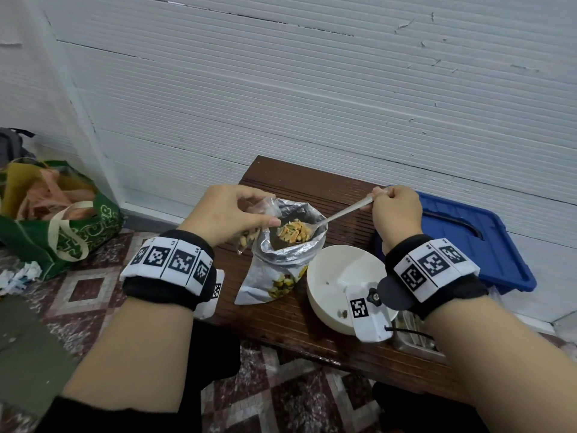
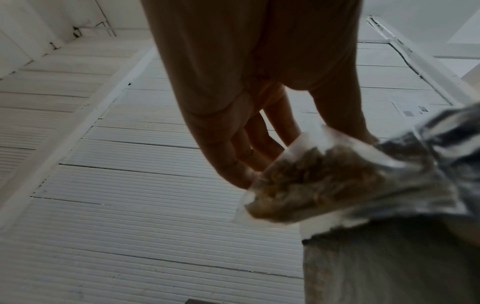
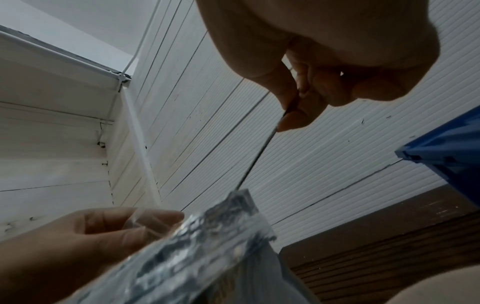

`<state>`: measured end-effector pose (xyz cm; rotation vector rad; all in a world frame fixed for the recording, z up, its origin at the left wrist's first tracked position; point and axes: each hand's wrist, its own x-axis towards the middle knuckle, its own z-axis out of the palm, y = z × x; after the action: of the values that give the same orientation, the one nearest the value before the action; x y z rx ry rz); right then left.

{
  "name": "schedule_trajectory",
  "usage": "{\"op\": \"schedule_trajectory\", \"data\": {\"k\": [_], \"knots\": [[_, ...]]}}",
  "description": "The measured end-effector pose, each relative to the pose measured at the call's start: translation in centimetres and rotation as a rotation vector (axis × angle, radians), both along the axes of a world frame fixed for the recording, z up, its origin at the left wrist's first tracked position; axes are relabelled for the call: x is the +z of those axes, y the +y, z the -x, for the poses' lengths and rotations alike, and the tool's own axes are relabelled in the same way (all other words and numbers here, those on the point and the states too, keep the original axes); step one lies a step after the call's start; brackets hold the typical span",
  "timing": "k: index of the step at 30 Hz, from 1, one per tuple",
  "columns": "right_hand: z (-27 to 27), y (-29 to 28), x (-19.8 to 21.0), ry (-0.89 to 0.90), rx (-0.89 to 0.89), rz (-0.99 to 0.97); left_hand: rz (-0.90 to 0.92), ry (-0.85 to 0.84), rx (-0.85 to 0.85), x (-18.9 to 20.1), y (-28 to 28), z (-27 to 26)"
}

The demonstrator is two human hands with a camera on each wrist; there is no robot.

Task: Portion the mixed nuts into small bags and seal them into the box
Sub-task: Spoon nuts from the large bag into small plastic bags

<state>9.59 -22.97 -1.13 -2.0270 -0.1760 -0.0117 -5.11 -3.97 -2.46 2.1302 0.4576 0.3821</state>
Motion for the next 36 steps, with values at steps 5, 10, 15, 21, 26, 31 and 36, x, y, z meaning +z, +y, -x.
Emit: {"op": "schedule_trajectory", "data": {"k": [5,10,15,21,26,31,36], "knots": [[-0.8,-0.4,2.0,-0.054,-0.028,-0.002,-0.016,0.025,-0.016,0.2,0.0,0.0],[-1.1,0.2,3.3,-0.073,-0.001,0.006,0.007,0.014,-0.011,0.3,-0.5,-0.3],[-1.0,1.1,3.9,-0.081,0.022,0.042,-0.004,0.004,-0.032,0.3,-1.0,-0.9],[-0.6,1.6,4.1,-0.092,0.041,0.062,-0.086,0.008,-0.047,0.4,-1.4,-1.4],[-0.4,1.6,4.1,-0.096,0.059,0.068,-0.107,0.018,-0.057,0.4,-1.6,-1.7],[-0.4,1.5,4.3,-0.105,0.084,0.052,-0.145,0.002,-0.053,0.6,-2.0,-1.9],[-0.6,1.6,4.4,-0.098,0.096,-0.016,-0.168,-0.008,-0.053,0.8,-2.3,-2.1]]}}
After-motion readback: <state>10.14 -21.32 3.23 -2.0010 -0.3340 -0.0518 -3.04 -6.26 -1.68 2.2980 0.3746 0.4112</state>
